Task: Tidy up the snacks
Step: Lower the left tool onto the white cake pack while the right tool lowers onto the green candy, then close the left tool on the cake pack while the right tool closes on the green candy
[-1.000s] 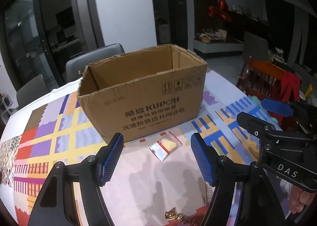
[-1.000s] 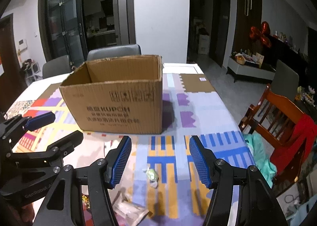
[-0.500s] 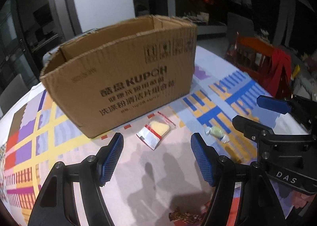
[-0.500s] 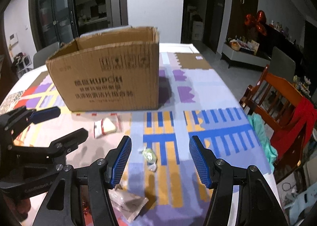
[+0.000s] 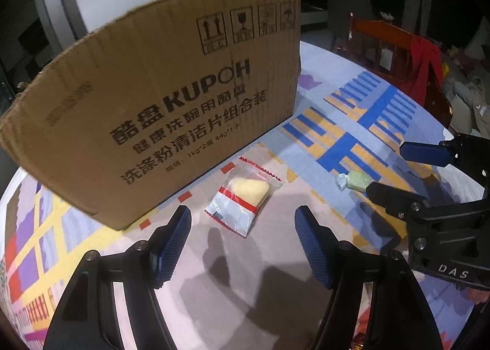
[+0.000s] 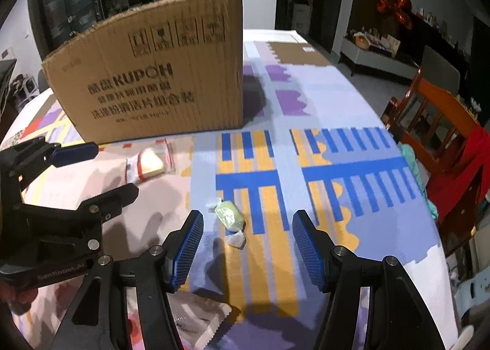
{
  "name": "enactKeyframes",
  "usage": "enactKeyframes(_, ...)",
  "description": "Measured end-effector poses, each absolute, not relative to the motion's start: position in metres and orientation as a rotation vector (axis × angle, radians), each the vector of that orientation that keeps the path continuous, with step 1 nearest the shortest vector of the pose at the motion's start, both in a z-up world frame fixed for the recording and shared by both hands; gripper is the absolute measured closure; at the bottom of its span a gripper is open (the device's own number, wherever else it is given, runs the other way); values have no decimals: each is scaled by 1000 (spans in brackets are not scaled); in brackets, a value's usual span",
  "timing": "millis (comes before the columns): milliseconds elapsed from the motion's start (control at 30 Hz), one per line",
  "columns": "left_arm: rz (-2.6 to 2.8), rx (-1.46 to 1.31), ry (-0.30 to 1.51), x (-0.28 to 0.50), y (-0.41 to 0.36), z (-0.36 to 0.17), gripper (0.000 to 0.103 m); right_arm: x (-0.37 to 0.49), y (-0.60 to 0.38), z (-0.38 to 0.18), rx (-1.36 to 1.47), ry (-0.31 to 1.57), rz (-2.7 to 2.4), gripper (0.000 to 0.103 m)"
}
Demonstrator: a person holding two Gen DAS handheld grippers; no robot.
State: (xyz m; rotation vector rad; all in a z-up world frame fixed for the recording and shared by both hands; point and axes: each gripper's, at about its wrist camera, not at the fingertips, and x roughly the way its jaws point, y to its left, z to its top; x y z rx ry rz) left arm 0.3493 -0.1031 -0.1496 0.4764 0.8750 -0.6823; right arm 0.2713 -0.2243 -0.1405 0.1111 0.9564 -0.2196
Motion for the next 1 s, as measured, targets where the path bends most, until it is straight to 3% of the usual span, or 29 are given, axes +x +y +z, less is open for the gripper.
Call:
enactKeyframes(533,-758,478,914,378,-105,-174,39,287,-221,-166,145,1034,-244,43)
enactKeyframes(600,-773,468,914,379,-106,-174,45,287,-221,-166,145,1031,-247,46)
enactKeyframes(667,-794,453,920,379,-106,-174,56,287,-221,-165,141,1024,-243,56)
enactKeyframes(767,-813,455,919,376,-107,-173,69,292,-220,-164,132,1018,-227,78)
enactKeyframes(1000,-784,432,923,373,-106,-172,75,292,-215,-164,110,1005,-205,79)
